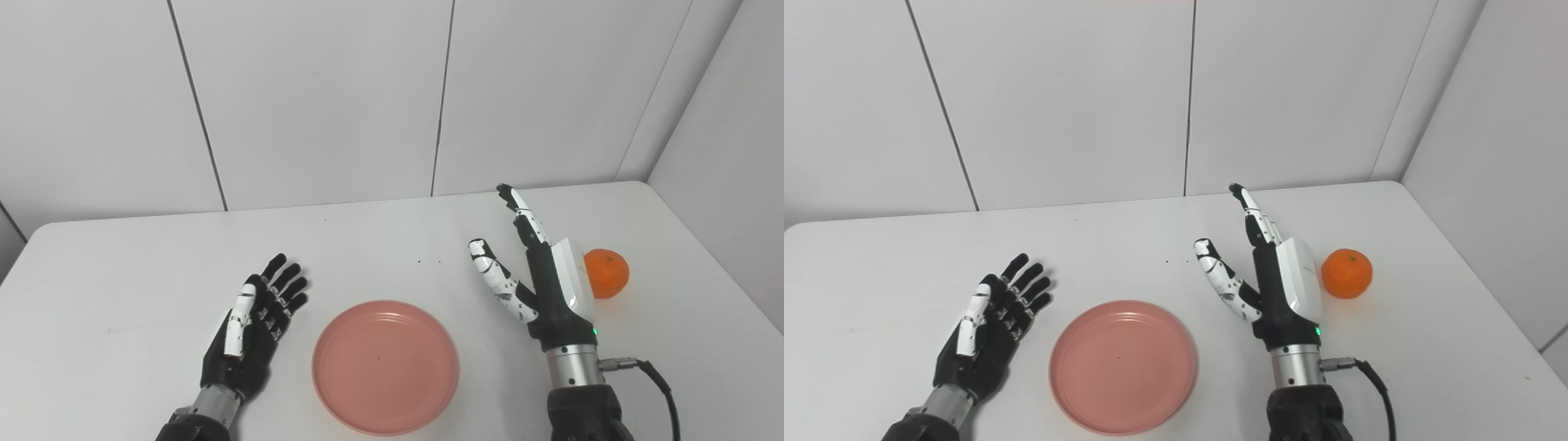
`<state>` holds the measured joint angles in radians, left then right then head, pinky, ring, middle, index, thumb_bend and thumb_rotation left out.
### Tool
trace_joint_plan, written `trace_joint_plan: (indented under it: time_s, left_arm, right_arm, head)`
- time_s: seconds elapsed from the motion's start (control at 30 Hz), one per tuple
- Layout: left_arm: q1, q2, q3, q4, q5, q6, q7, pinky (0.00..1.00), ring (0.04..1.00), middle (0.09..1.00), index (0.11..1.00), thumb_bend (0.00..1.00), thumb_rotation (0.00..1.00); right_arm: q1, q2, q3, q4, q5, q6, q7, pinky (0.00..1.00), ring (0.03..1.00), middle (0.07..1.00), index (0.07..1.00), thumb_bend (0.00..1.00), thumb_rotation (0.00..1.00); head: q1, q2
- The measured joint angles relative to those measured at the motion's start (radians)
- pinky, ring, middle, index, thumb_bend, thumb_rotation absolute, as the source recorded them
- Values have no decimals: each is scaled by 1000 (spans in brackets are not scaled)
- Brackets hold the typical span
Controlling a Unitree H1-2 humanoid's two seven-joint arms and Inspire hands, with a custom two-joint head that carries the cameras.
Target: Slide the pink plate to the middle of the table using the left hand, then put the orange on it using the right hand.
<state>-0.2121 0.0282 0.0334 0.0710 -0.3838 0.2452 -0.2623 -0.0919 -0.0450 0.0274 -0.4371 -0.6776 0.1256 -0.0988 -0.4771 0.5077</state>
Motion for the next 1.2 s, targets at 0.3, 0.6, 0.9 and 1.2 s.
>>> trace_joint_plan:
  time_s: [0.3,0.6,0.9,1.2]
  left_arm:
    - [-22,37,35,80,-49,-60,-84,981,955,960,955,319,1000]
    - [-32,50,43,105,-67,-72,-111,1000,984,988,984,297,1000]
    - [-42,66,46,124,-71,-75,-128,1000,994,999,995,317,1000]
    - [-57,77,47,149,-71,-84,-133,1000,1000,1000,1000,345,1000]
  right_arm:
    - [-24,4,-51,-3,-88,40,-14,788,859,890,880,770,466]
    - [-37,-20,-104,-13,-125,73,-14,816,896,930,913,825,418]
    - [-44,-44,-137,-32,-185,160,16,795,902,955,954,908,409]
    - [-64,-85,-204,-35,-190,223,45,820,935,982,975,982,430]
  head:
    - [-92,-38]
    - [-141,-69]
    - [-189,-90]
    - [-210,-89]
